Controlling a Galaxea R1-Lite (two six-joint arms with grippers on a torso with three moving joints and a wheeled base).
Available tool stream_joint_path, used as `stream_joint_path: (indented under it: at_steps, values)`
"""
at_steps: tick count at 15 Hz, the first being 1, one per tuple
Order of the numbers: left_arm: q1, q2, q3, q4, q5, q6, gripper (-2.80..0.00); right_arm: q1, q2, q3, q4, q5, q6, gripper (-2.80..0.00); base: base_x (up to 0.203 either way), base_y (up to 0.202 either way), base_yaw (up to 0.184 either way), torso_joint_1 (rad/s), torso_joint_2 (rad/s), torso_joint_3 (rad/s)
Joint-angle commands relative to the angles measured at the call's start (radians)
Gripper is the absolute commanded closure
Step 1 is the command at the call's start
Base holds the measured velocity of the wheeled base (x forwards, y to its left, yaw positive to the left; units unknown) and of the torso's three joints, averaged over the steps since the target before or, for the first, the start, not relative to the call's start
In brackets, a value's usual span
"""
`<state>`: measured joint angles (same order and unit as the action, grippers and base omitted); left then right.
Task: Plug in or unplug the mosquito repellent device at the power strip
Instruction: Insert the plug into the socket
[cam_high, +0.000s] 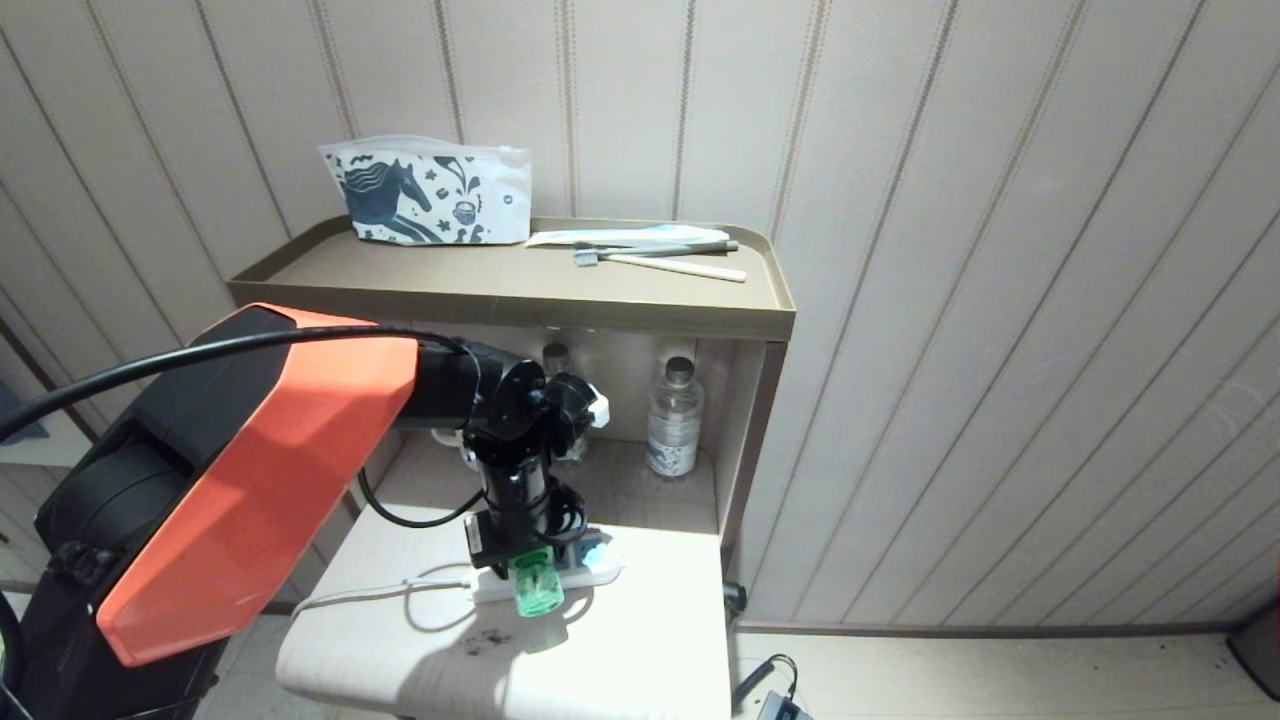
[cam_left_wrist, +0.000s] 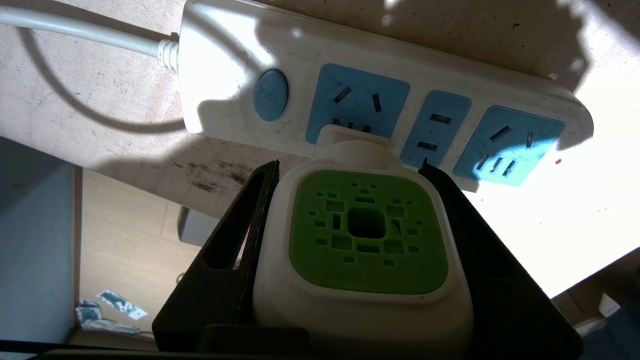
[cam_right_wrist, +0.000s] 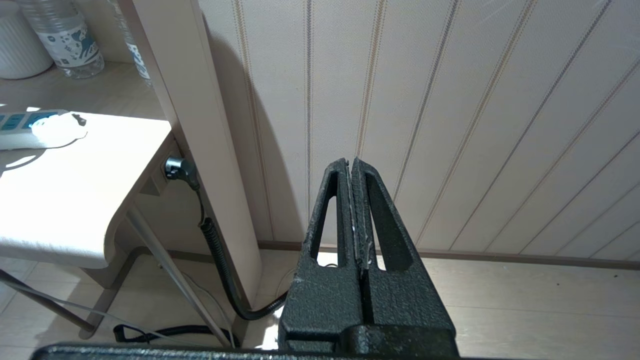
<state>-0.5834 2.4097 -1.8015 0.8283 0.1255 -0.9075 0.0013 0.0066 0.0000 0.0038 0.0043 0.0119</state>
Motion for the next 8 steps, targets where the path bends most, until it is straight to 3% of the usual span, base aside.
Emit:
stream_joint_path:
  at_steps: [1, 8]
  values:
    - [0.0, 0.017, -0.001, 0.006, 0.002, -0.007, 0.0, 0.0, 0.001, 0.0, 0.001, 0.0, 0.0, 0.0, 0.0, 0.0, 0.0, 0.0, 0.0, 0.0]
    - [-0.01, 0.024, 0.009, 0.008, 0.025, -0.017, 0.0, 0.0, 0.0, 0.0, 0.001, 0.0, 0.0, 0.0, 0.0, 0.0, 0.0, 0.0, 0.0, 0.0]
